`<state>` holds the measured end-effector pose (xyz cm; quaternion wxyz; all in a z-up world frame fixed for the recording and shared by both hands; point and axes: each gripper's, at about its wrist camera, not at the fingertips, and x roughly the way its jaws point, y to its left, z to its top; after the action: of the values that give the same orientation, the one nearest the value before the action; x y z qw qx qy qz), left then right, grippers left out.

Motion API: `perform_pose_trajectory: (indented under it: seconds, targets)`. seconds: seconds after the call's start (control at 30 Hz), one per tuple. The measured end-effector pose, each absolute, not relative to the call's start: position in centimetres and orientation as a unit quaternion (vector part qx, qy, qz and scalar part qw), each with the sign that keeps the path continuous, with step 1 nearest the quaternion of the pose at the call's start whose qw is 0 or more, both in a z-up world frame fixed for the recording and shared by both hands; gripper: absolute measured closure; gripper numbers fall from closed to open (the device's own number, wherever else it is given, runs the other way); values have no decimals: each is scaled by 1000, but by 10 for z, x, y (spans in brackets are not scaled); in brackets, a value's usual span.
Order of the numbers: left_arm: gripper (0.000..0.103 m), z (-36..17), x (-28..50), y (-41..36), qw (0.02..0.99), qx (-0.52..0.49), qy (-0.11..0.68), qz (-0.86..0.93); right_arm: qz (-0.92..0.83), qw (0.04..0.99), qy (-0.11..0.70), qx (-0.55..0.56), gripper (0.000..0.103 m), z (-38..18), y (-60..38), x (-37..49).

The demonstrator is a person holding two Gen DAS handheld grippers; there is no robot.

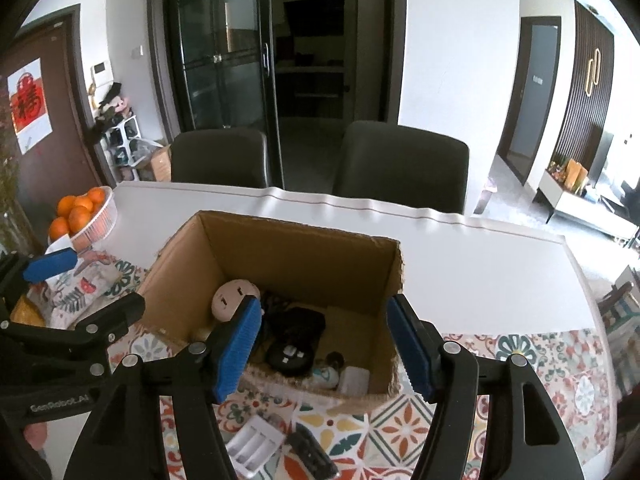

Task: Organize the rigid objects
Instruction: 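Open both grippers to drop the silver case and figurine into the box, then move the left tool to the white charger while the right tool approaches the black bike light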

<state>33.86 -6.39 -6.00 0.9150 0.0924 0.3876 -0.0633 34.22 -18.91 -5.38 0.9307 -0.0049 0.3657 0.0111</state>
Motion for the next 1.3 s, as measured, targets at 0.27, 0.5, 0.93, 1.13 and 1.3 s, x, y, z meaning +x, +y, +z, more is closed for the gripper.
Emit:
perform_pose_trajectory:
  seconds: [0.27, 0.5, 0.93, 1.13, 1.3]
  targets:
    - [3, -55, 306, -63, 927, 95, 359, -46, 4, 937, 350, -9, 31, -51, -189, 307]
    - [0, -52, 271, -68, 946, 95, 308, -44, 15, 935, 353, 4, 26, -59, -197, 284]
    - [0, -90, 240, -72, 943, 73, 322, -39, 37, 931, 363, -12, 26, -95, -200, 259]
    - [1, -122, 236, -75, 930, 59, 361, -43, 47, 922, 383, -25, 26, -121, -199, 254]
    - [2, -146, 233, -80, 919, 57, 387, -52, 58, 916, 397, -27, 26, -143, -202, 252]
